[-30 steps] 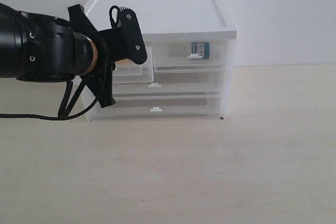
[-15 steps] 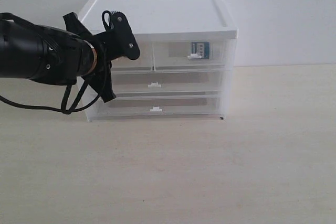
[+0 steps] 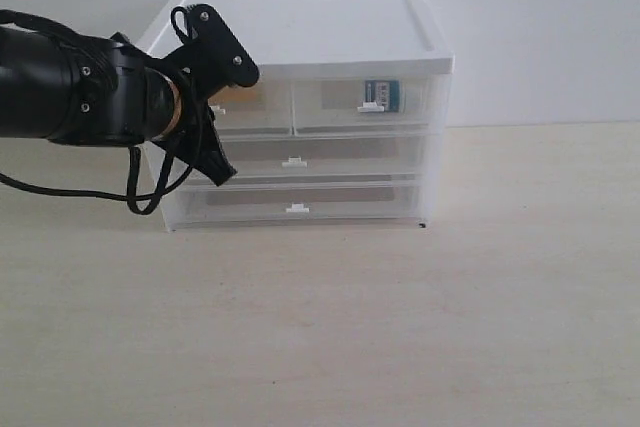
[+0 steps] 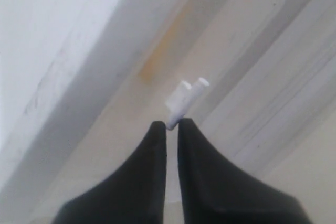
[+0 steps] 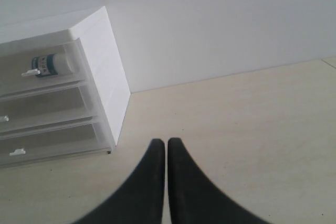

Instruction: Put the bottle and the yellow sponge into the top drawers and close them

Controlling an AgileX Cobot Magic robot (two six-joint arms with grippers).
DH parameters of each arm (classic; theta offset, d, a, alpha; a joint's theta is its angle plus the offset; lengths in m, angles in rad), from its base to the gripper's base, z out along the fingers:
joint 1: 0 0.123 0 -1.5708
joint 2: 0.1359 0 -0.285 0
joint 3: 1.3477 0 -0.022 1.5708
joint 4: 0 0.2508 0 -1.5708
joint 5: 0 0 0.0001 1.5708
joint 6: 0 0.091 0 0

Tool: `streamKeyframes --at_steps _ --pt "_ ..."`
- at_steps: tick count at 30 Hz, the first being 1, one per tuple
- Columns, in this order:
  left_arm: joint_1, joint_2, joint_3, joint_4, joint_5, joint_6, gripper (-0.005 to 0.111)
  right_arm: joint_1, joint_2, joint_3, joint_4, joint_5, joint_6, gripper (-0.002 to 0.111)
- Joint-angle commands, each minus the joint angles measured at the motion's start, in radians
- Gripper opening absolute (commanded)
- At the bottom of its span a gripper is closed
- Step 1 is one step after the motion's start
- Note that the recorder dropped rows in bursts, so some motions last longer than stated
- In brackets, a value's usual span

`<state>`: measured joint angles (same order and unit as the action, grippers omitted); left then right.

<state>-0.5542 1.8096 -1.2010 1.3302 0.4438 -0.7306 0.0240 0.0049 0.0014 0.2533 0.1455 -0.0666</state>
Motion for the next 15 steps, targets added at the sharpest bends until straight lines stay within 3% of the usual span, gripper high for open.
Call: streamKeyframes --at_steps 1,7,15 --pt "0.011 -0.076 0.057 -0.092 -0.084 -0.019 0.004 -0.004 -0.005 -0.001 -0.001 -0.013 -0.015 0.0" --pt "0.092 -0.209 0.176 -0.194 -0.269 -0.119 0.004 -0.004 -0.005 -0.001 -0.001 -0.034 -0.059 0.0" --pt "0.23 -0.415 0.32 -0.195 -0.363 -0.349 0.004 -0.004 -0.005 -0.001 -0.004 -0.091 -0.094 0.0"
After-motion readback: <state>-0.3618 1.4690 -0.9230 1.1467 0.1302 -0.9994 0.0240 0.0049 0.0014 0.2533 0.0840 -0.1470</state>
